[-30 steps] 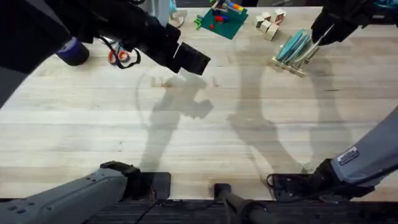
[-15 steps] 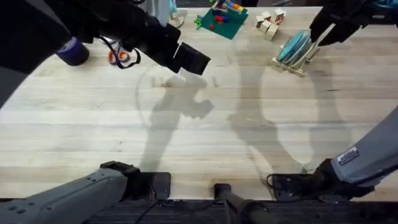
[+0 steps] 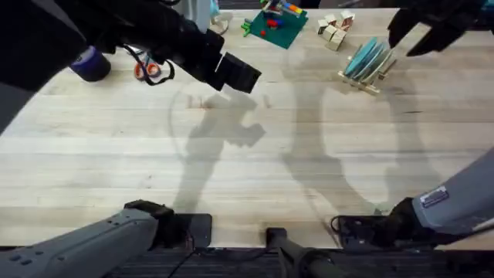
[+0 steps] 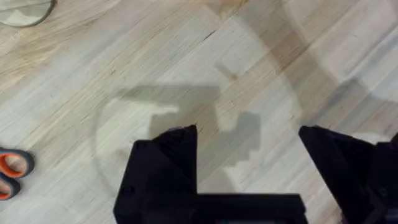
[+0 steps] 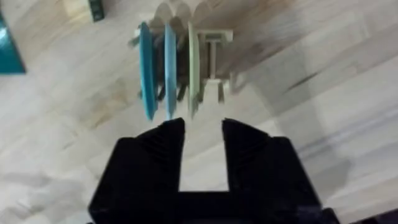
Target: Pick up the plates from the table one by one and place each into a slot on the dish rack.
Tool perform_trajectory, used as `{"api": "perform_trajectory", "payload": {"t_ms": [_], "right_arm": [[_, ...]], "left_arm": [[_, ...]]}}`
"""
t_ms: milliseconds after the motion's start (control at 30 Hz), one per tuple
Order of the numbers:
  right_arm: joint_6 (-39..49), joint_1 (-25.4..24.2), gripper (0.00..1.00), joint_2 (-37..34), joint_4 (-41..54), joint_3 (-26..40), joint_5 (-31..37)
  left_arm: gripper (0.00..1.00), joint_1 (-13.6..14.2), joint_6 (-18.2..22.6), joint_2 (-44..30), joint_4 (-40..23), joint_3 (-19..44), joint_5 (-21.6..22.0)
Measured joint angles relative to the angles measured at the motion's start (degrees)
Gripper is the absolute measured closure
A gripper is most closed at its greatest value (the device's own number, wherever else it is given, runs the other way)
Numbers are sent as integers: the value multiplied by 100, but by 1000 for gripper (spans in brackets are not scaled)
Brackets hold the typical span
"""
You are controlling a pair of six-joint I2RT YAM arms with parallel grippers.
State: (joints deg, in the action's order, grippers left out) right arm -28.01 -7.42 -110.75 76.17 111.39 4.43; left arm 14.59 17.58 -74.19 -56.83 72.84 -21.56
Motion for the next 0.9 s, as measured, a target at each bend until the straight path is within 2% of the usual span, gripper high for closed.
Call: {"api": "perform_trajectory", "payload": {"t_ms": [133, 167, 233, 267, 533, 700, 900], "right_arm": [[141, 0, 470, 490, 349, 11, 0], [199, 0, 389, 617, 458, 15, -2], [402, 2, 130, 825, 680, 24, -2], [547, 2, 36, 925, 808, 24, -2], [1175, 170, 6, 1550, 1333, 24, 4], [1448, 290, 6, 2294, 1381, -53, 2], [1601, 463, 5, 3606, 1261, -954, 2]], "left_arm": [[6, -2, 0, 0, -1, 0, 0], [6, 0, 0, 0, -1, 0, 0], [6, -1, 0, 0, -1, 0, 0], [6, 0, 0, 0, -1, 0, 0], [6, -2, -1, 0, -43, 0, 0], [7, 0, -31, 0, -89, 0, 0], [6, 0, -46, 0, -89, 0, 0]]}}
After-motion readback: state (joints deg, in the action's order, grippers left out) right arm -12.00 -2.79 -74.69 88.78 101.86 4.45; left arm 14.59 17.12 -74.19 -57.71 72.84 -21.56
